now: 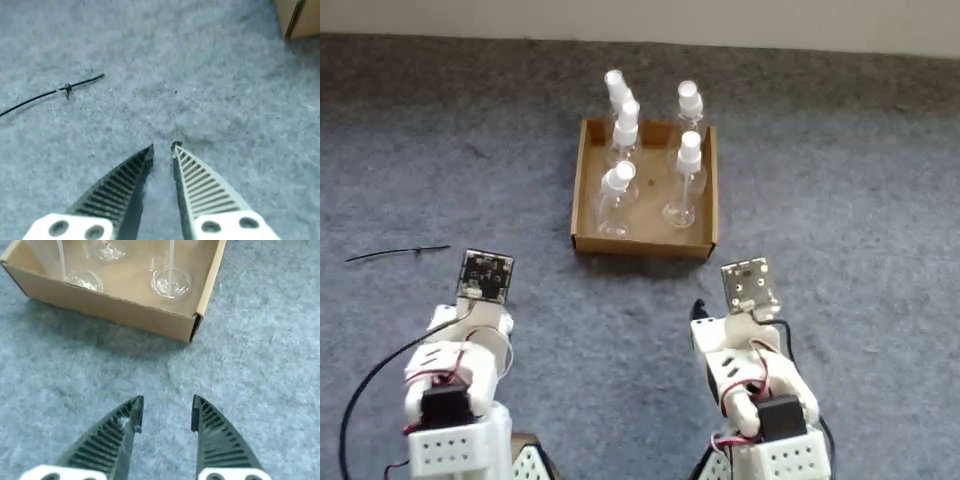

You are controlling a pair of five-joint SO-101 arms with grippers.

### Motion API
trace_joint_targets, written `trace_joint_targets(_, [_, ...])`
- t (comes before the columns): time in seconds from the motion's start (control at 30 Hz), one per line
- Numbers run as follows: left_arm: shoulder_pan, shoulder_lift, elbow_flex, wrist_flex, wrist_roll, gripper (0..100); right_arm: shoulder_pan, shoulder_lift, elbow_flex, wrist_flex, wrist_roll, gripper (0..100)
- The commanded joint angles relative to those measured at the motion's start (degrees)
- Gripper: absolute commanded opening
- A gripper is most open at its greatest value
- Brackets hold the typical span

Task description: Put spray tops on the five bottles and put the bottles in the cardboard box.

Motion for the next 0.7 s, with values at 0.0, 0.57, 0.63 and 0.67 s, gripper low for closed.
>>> trace_joint_targets(0.0, [-0.57,-0.75,1.36,-0.70,0.26,7,0.48,-0.31,7.08,0.75,0.79,11.5])
trace_joint_targets(0.57, [-0.57,-0.84,1.36,13.98,0.18,7,9.19,-0.40,8.57,15.69,1.14,11.5])
trace_joint_targets(0.63, [-0.57,-0.84,1.36,13.98,0.18,7,9.19,-0.40,8.57,15.69,1.14,11.5])
trace_joint_targets(0.67, [-0.57,-0.84,1.36,13.98,0.18,7,9.19,-0.40,8.57,15.69,1.14,11.5])
